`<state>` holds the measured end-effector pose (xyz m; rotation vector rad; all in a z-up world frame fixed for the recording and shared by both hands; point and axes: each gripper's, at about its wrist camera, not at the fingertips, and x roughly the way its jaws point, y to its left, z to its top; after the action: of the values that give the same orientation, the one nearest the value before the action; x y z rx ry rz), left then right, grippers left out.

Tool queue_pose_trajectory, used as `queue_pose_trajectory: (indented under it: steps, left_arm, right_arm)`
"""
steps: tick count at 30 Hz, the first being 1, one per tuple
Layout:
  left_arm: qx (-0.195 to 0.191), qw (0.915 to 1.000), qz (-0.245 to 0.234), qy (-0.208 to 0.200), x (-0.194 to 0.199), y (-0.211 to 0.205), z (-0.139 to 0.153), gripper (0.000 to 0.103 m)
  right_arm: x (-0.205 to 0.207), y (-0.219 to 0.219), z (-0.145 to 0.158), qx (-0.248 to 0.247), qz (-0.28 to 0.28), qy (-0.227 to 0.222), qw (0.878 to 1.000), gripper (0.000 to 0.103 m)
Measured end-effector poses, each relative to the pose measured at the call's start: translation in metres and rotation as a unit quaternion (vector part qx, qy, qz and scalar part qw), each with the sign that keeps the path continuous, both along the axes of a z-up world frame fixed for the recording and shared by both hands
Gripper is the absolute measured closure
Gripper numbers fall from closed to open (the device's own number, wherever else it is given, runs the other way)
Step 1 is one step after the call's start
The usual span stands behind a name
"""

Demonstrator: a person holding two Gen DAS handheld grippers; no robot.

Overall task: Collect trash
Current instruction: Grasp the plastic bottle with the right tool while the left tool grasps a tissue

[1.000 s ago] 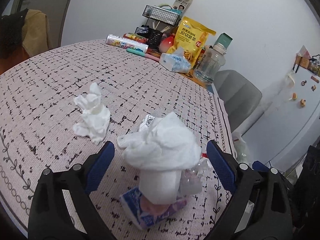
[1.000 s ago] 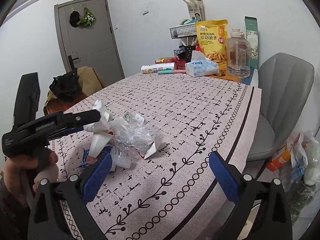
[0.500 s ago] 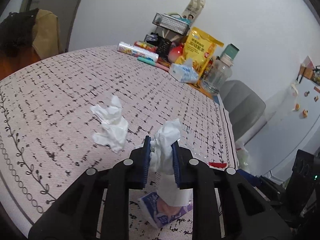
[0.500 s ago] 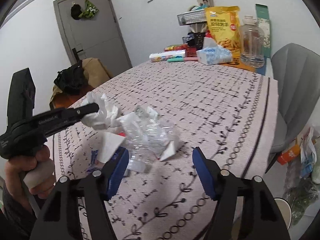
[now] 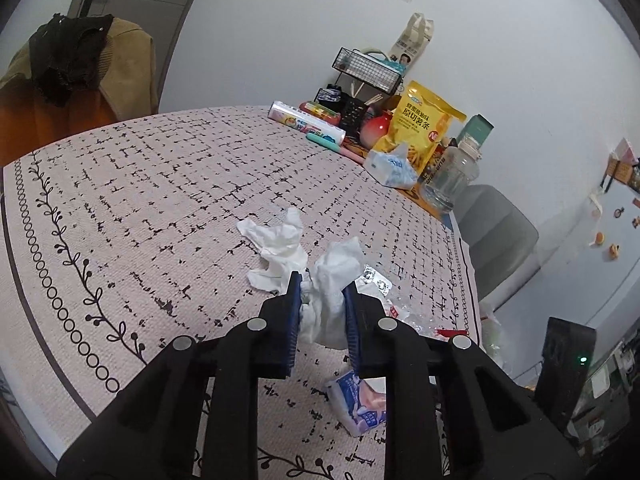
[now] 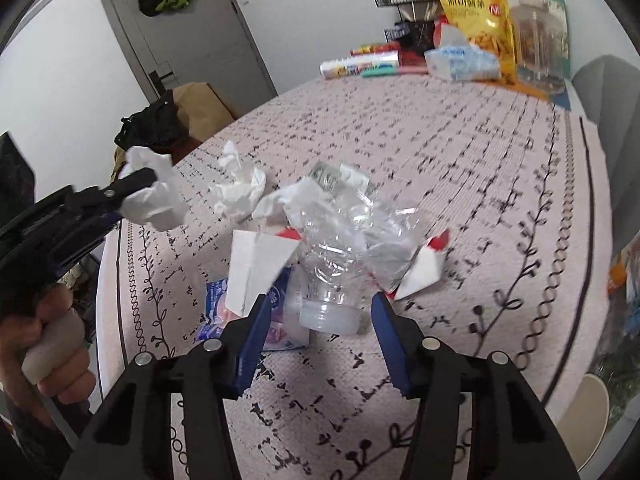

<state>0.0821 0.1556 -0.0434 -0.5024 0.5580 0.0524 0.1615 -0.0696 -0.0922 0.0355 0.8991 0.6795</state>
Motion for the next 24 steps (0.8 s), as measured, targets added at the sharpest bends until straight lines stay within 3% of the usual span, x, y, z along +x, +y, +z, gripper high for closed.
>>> queue_pose_trajectory:
  steps: [2,24]
  left_arm:
    - [-0.001,1.0000,0.000,0.001,-0.002,-0.001,-0.001,0.083]
    - [0.011,0.9997,-0.010,-0.021,-0.013,-0.025,0.020,0.083]
  right_arm:
    - [0.001,0.004,-0.006,-0.006,-0.002,0.008,1.000,0.070]
    - [-0.027,-0.032,0.048,0.031,-0.019,-0.074,0.997,0.071]
